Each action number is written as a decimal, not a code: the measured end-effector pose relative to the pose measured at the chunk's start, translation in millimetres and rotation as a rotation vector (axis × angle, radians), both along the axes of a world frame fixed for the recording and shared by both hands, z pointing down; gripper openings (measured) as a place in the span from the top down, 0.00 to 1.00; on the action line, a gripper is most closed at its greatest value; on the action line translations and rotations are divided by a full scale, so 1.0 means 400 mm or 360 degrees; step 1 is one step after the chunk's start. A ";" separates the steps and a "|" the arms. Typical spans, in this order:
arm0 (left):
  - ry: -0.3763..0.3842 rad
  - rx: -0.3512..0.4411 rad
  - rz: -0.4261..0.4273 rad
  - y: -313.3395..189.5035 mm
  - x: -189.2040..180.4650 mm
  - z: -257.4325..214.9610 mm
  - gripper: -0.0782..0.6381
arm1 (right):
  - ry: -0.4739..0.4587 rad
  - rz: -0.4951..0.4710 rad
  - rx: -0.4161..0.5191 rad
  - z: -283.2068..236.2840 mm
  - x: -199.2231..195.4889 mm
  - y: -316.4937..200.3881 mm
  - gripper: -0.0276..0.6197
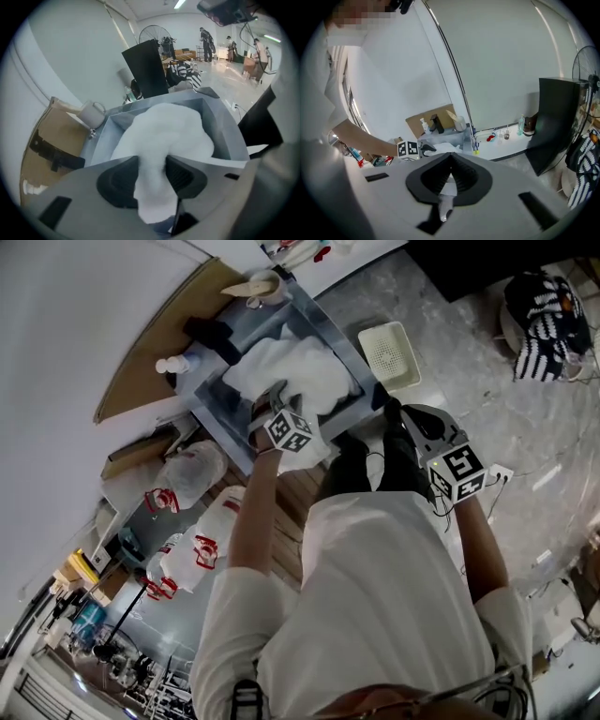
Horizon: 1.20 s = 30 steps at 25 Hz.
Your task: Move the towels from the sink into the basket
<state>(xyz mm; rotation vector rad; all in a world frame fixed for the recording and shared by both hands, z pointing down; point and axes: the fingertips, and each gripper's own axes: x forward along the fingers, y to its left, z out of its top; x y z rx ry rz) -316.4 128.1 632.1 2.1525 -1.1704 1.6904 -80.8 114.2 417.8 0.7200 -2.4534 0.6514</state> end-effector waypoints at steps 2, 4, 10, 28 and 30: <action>0.0037 0.0004 -0.0040 0.005 -0.002 -0.017 0.74 | -0.0009 0.0039 -0.0036 0.009 0.009 0.000 0.95; 0.0078 -0.0010 -0.0079 0.017 -0.003 -0.026 0.81 | -0.0024 0.0071 -0.0066 0.014 0.018 -0.002 0.95; 0.0277 0.0042 -0.0314 0.021 -0.027 -0.101 0.84 | -0.0043 0.0102 -0.0071 0.004 0.022 -0.010 0.95; 0.0761 0.0567 -0.0984 0.048 -0.101 -0.516 0.84 | -0.0068 -0.0162 0.0087 -0.113 -0.003 -0.053 0.95; 0.0835 0.0624 -0.1043 0.049 -0.102 -0.575 0.84 | -0.0080 -0.0197 0.0112 -0.134 -0.010 -0.064 0.95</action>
